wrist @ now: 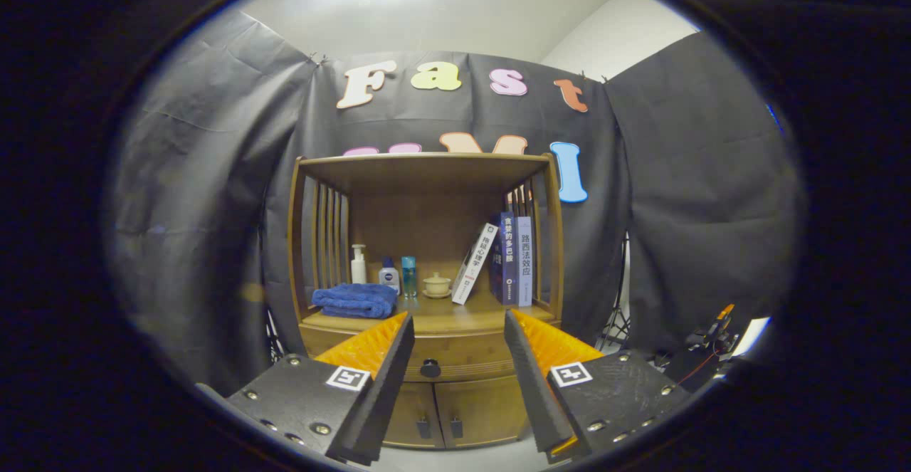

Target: Pull open the drawer, take out the items inside it, and place them on the countertop above the cabinet.

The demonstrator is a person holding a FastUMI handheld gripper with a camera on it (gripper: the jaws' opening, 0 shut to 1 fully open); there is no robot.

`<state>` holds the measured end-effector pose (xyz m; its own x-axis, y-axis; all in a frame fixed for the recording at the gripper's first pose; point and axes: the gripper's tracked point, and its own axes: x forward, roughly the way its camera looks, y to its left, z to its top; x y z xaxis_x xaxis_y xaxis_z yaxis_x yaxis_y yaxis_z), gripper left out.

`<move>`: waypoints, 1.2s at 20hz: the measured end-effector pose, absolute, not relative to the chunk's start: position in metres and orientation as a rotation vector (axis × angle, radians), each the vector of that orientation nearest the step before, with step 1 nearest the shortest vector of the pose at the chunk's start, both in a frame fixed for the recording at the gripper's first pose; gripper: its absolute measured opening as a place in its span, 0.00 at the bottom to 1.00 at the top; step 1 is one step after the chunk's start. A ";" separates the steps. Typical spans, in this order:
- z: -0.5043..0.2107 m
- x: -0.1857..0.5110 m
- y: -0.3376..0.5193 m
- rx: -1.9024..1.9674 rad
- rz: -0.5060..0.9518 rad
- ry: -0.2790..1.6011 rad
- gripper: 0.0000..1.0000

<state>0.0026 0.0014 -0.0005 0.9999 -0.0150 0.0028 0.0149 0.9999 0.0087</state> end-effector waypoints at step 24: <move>-0.194 0.164 0.057 0.090 0.105 0.290 0.78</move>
<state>0.1642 0.0571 -0.1936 0.9528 0.1163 -0.2803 -0.0903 0.9905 0.1037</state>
